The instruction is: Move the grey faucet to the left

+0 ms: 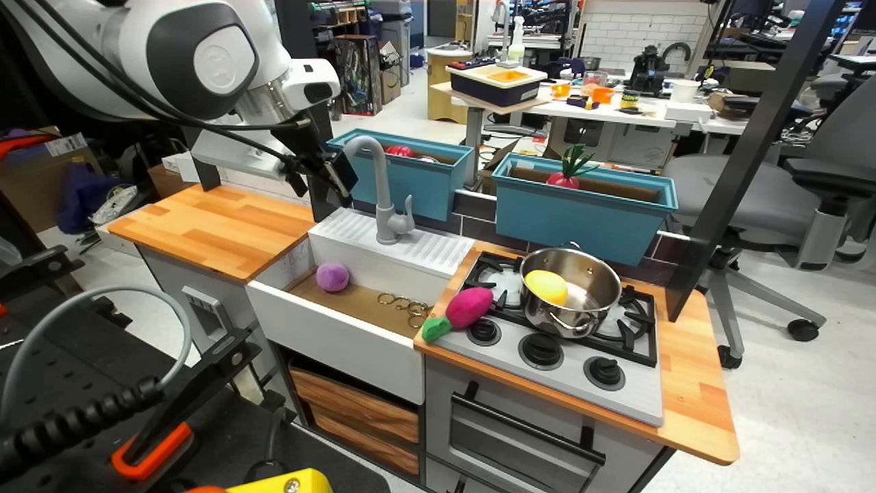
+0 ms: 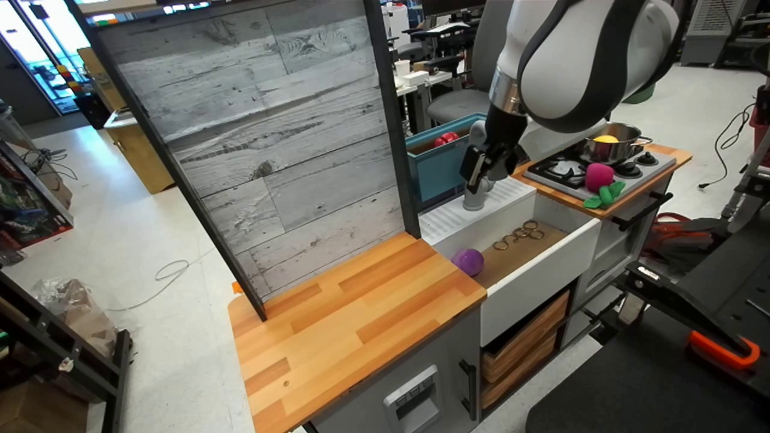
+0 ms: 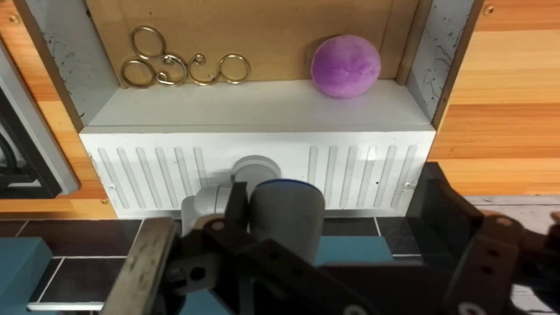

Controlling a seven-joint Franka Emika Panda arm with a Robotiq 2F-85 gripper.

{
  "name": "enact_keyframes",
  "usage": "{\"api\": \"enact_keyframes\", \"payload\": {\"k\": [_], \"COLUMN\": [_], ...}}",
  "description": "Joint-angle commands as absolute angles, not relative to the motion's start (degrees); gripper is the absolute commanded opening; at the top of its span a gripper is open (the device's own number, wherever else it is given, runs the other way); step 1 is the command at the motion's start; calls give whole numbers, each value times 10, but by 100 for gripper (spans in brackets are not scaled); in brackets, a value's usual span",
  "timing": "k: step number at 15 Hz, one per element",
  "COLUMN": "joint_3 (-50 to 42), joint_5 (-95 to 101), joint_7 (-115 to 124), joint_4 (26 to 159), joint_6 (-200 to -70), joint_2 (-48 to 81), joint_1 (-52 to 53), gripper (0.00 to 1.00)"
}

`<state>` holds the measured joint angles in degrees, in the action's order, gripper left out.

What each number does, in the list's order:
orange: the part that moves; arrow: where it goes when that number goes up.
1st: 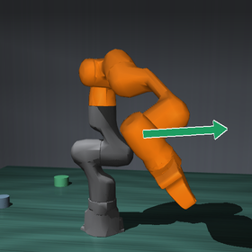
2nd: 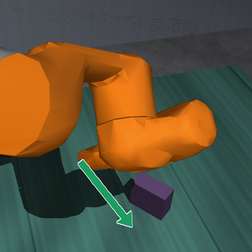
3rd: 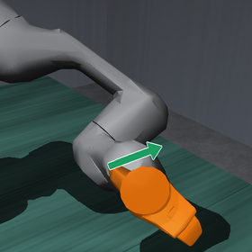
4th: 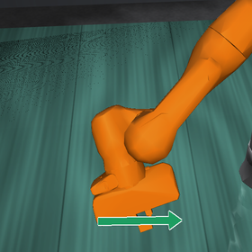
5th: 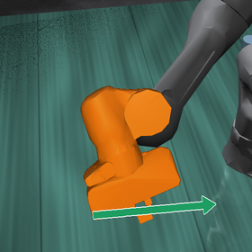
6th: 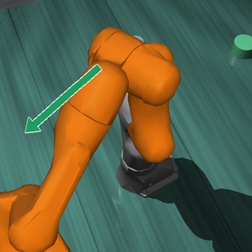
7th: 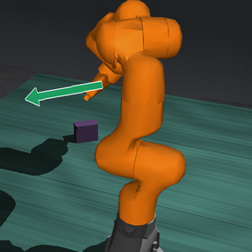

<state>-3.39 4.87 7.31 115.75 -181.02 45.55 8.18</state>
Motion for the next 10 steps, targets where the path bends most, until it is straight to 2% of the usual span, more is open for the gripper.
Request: {"api": "enact_keyframes", "payload": {"k": [1, 10], "joint_3": [5, 111], "joint_5": [28, 38], "joint_7": [53, -20], "joint_4": [1153, 1140], "joint_6": [-1763, -1744], "joint_2": [444, 435], "joint_1": [66, 19], "gripper": [100, 100]}}
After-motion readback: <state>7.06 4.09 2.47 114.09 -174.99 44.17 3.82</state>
